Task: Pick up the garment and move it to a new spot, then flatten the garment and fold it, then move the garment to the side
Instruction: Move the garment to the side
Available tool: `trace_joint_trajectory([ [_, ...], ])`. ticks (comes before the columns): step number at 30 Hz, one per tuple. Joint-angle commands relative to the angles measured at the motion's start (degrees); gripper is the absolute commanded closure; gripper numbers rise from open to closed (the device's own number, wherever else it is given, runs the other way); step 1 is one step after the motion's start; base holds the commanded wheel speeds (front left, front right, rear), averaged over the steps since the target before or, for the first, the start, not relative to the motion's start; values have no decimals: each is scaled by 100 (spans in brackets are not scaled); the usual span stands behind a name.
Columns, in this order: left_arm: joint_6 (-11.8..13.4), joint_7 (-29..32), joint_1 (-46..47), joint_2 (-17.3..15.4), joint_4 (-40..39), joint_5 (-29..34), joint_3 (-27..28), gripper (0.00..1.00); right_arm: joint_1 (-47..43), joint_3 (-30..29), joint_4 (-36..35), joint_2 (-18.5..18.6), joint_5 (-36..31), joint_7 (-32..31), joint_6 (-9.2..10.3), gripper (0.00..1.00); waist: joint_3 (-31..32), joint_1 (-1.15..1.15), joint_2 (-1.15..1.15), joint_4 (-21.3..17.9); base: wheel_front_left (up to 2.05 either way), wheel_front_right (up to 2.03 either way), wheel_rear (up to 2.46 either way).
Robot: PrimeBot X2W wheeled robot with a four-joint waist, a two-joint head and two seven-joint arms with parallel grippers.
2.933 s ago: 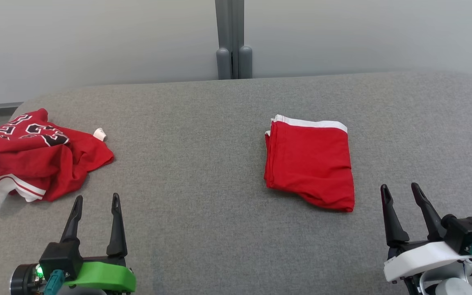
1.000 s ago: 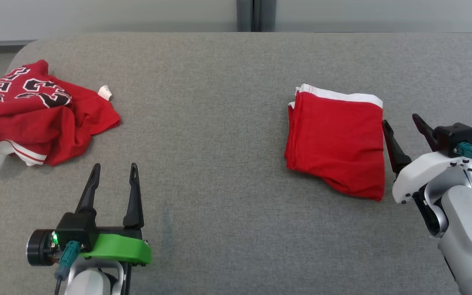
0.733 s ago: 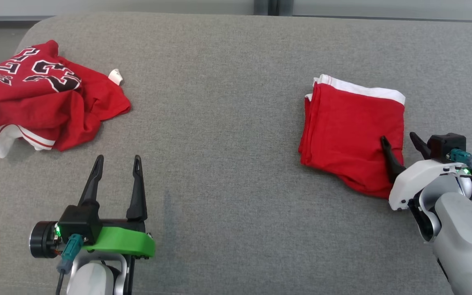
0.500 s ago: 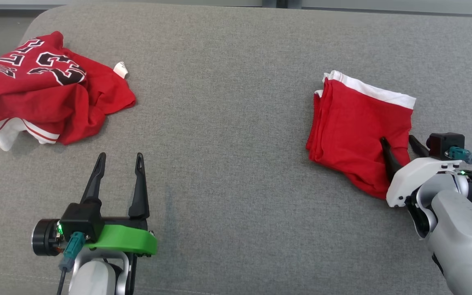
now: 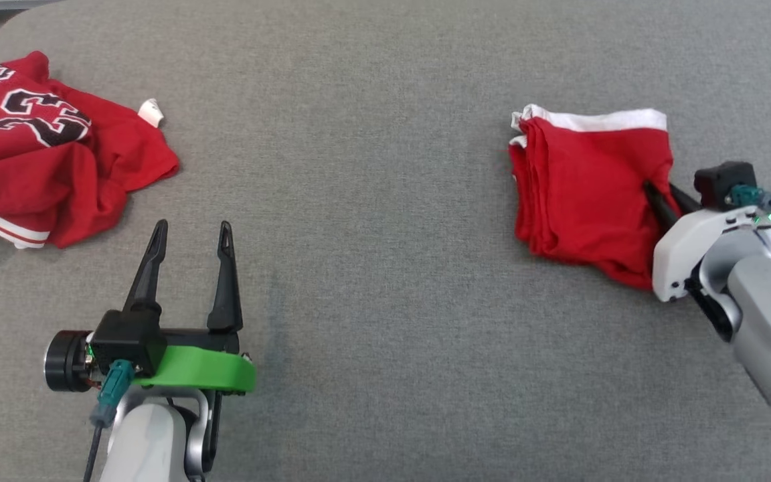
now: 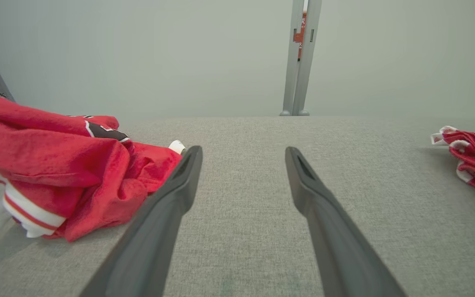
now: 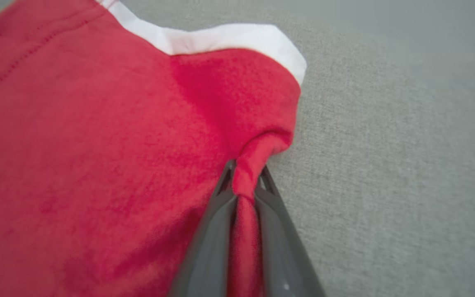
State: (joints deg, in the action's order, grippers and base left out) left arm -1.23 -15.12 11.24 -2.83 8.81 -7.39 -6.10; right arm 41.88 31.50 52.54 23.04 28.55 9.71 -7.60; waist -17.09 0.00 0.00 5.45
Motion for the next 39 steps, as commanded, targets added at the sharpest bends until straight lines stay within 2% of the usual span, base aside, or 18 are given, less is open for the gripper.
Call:
trace_joint_trajectory([
  [1, -1, -2, 129, -14, -52, 59, 27, 0, 196, 152, -97, 198, 23, -58, 20, 100, -366, 0, 0, -340, 0, 0, 0],
  [7, -64, -3, 492, -62, -222, 292, 30, 0, 917, 821, -554, 1028, 269, -256, 16, 100, -1071, 0, 0, -822, 0, 0, 0],
  [11, -123, -2, 803, -129, -357, 434, -31, 0, 1482, 1103, -685, 1722, 537, -271, 16, 100, -1543, 0, 0, -1068, 0, 0, 0],
  [19, -181, -2, 1059, -277, -612, 646, -152, 0, 2183, 1520, -663, 2726, 954, -342, 16, 100, -1931, 0, 0, -1283, 0, 0, 0],
  [25, -128, -2, 868, -333, -828, 705, -213, 0, 2623, 1831, -557, 3200, 1216, -395, 16, 100, -1922, 0, 0, -1315, 0, 0, 0],
  [30, -122, -3, 771, -344, -977, 682, -265, 0, 3010, 2019, -406, 3357, 1305, -443, 16, 100, -1908, 0, 0, -1242, 0, 0, 0],
  [34, -94, -2, 741, -339, -1037, 667, -279, 0, 3276, 2136, -188, 3331, 1299, -355, 16, 100, -1920, 0, 0, -1161, 0, 0, 0],
  [35, -81, -3, 724, -342, -1045, 660, -278, 0, 3348, 2183, -111, 3301, 1236, -313, 16, 64, -1913, 0, 0, -1148, 0, 0, 0],
  [36, -73, -2, 715, -338, -1050, 652, -277, 0, 3390, 2225, -44, 3290, 1187, -297, 16, 48, -1907, 0, 0, -1135, 0, 0, 0],
  [37, -67, -2, 706, -336, -1055, 644, -282, 0, 3434, 2259, 51, 3263, 1159, -289, 16, 0, -1899, 0, 0, -1121, 0, 0, 0],
  [39, -55, -3, 700, -328, -1060, 628, -276, 0, 3520, 2293, 216, 3216, 1115, -214, 16, 0, -1883, 0, 0, -1097, 0, 0, 0],
])
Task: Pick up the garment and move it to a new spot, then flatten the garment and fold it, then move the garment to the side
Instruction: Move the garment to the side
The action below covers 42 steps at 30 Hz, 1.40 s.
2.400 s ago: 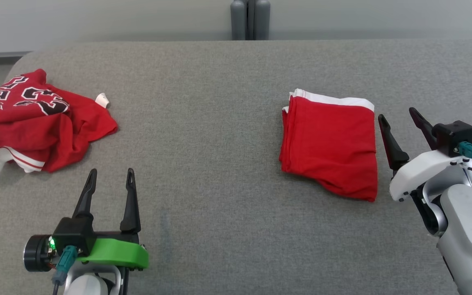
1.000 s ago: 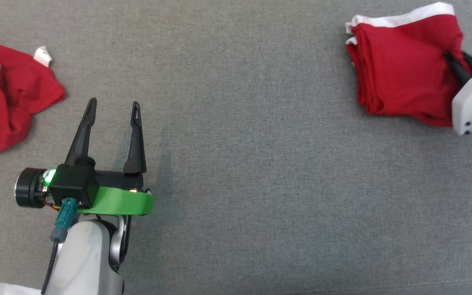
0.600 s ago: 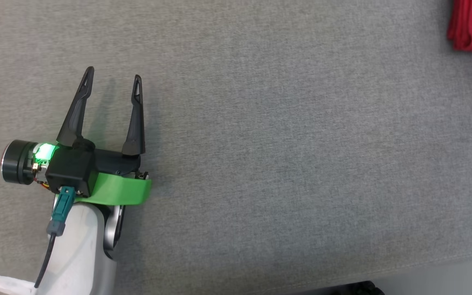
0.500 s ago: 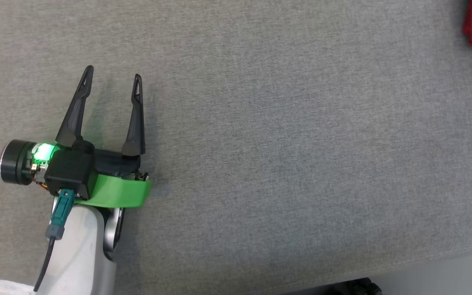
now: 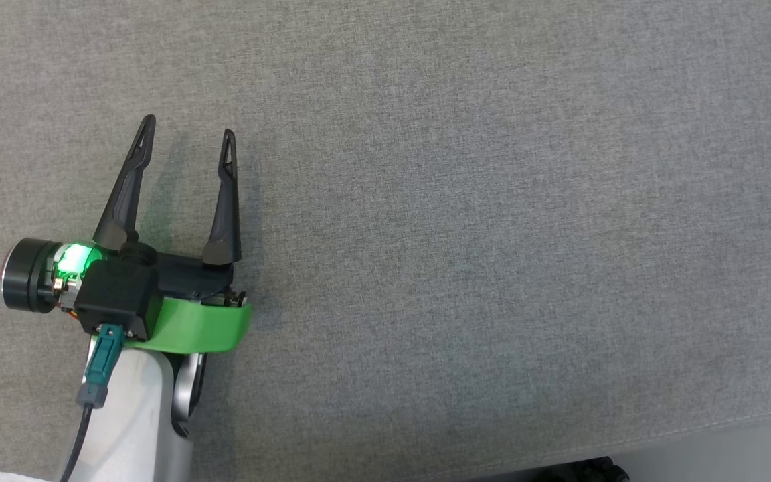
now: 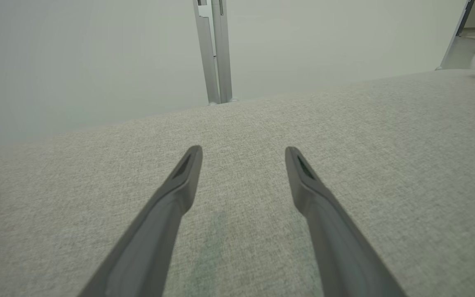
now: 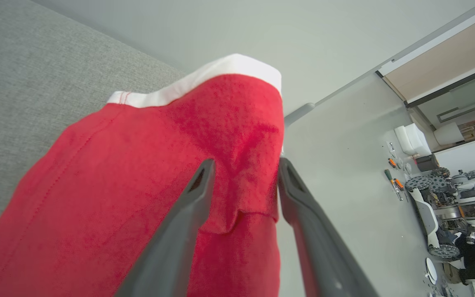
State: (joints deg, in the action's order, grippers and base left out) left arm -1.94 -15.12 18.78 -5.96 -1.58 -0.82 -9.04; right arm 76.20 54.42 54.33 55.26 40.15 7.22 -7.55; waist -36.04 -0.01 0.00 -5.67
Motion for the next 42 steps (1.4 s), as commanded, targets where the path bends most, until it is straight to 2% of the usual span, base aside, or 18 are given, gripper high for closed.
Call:
trace_joint_trajectory([
  [1, 25, -2, -63, -12, -19, -45, 16, 0, 117, 18, 133, -29, -82, 83, 12, 0, 22, 1, 0, 25, 0, 0, 0],
  [8, 62, -2, -114, -3, 50, -122, 52, 0, 222, 115, 521, -206, -64, 404, 12, 0, 142, 1, 0, 47, 0, 0, 0],
  [17, 166, -3, -377, 46, 219, -304, 256, 0, -58, -149, 366, -612, 63, 797, 12, 0, 826, 1, 0, 129, 0, 0, 0],
  [22, 213, -2, -689, 66, 318, -449, 470, 0, -584, -805, -362, -826, -134, 797, 12, 0, 1358, 1, 0, 198, 0, 0, 0],
  [28, 202, -2, -1095, 108, 431, -507, 655, 0, -1793, -1938, -1361, -1263, -611, 796, 12, 0, 1951, 1, 0, 336, 0, 0, 0],
  [36, 131, -2, -1434, 172, 616, -585, 810, 0, -3657, -3269, -2543, -2092, -1236, 797, 12, 0, 2420, 1, 0, 489, 0, 0, 0],
  [42, 78, -2, -1556, 213, 789, -598, 883, 0, -4898, -4152, -3367, -2880, -1523, 798, 12, 0, 2730, 1, 0, 582, 0, 0, 0],
])
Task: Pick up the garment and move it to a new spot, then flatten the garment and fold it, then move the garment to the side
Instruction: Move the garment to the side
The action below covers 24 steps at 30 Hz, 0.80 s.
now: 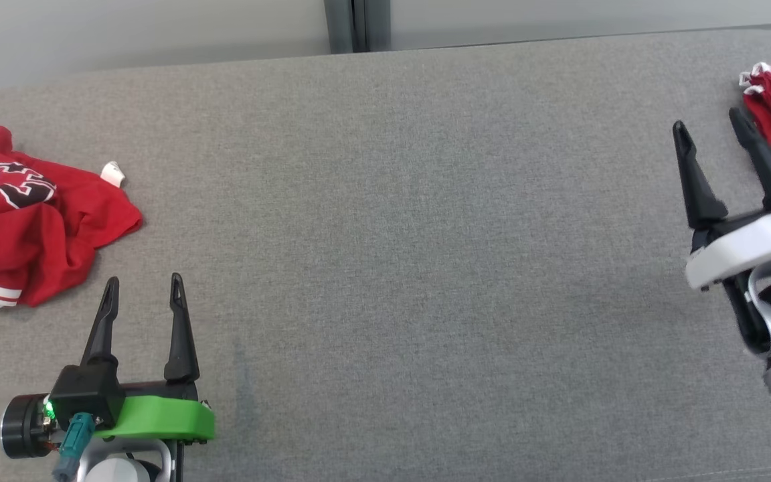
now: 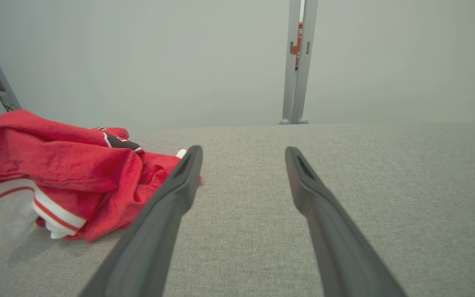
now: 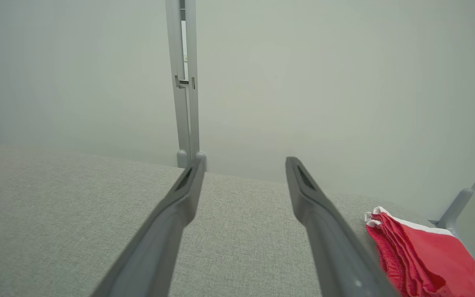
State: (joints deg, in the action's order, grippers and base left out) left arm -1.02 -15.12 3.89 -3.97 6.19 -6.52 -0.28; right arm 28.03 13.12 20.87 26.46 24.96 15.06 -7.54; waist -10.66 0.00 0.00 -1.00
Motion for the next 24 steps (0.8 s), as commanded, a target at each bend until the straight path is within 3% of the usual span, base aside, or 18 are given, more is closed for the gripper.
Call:
trace_joint_trajectory([
  [1, -29, -2, -90, 22, 42, -24, 7, 0, -326, -102, -141, -163, -62, 14, 10, 0, 247, 0, 0, 134, 0, 0, 0],
  [17, -173, -2, -324, 63, 349, 0, 139, 0, -2484, -933, -1357, -1581, -709, 15, 9, 0, 776, 0, 0, 204, 0, 0, 0],
  [24, -204, -2, -385, 74, 429, 18, 213, 0, -2909, -1139, -1518, -1901, -929, 15, 9, 0, 858, 0, 0, 181, 0, 0, 0],
])
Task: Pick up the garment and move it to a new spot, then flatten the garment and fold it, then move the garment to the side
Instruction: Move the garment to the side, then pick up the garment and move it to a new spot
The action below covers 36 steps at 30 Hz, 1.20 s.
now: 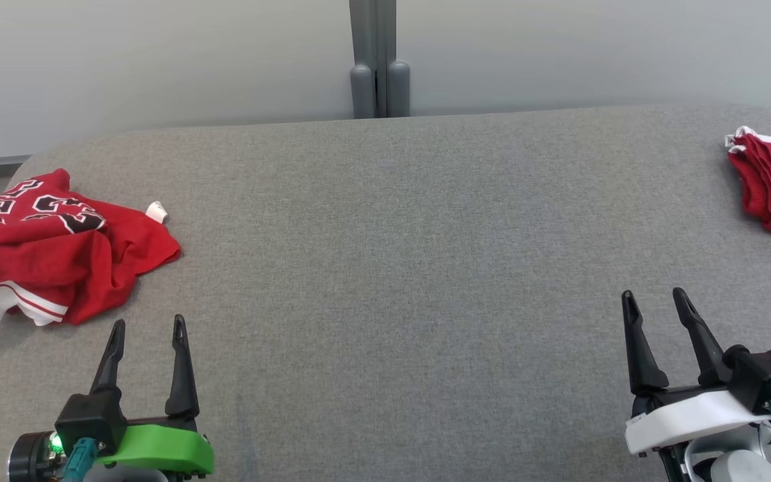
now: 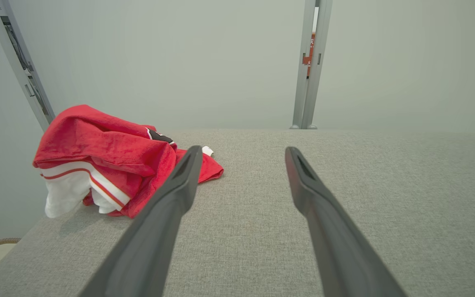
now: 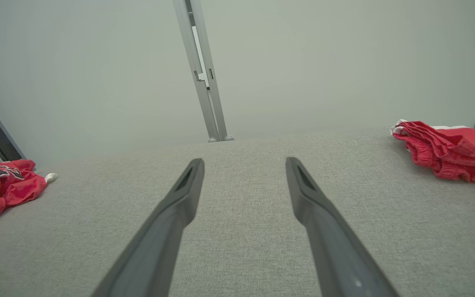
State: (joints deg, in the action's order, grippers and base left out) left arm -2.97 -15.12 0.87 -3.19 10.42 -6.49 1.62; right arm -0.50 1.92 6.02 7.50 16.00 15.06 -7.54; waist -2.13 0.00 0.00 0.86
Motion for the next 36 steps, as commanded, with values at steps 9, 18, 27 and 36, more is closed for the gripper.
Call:
trace_joint_trajectory([
  [9, -68, -2, -33, 3, 33, 83, 90, 0, -54, -72, -92, -111, -165, 15, 9, 0, -25, 0, 0, -11, 0, 0, 0],
  [18, -75, -2, 45, 10, 53, 104, 103, 0, -43, -64, -25, -124, -156, 15, 10, 0, -49, 0, 0, 24, 0, 0, 0],
  [27, -68, -2, 90, 14, 42, 128, 138, 0, -74, -22, 43, -141, -121, 15, 9, 0, -27, 0, 0, 299, 0, 0, 0],
  [36, -15, -3, 109, 4, -6, 130, 308, 0, -71, 19, 95, -153, -86, 15, 9, 0, -99, 0, 0, 919, 0, 0, 0],
])
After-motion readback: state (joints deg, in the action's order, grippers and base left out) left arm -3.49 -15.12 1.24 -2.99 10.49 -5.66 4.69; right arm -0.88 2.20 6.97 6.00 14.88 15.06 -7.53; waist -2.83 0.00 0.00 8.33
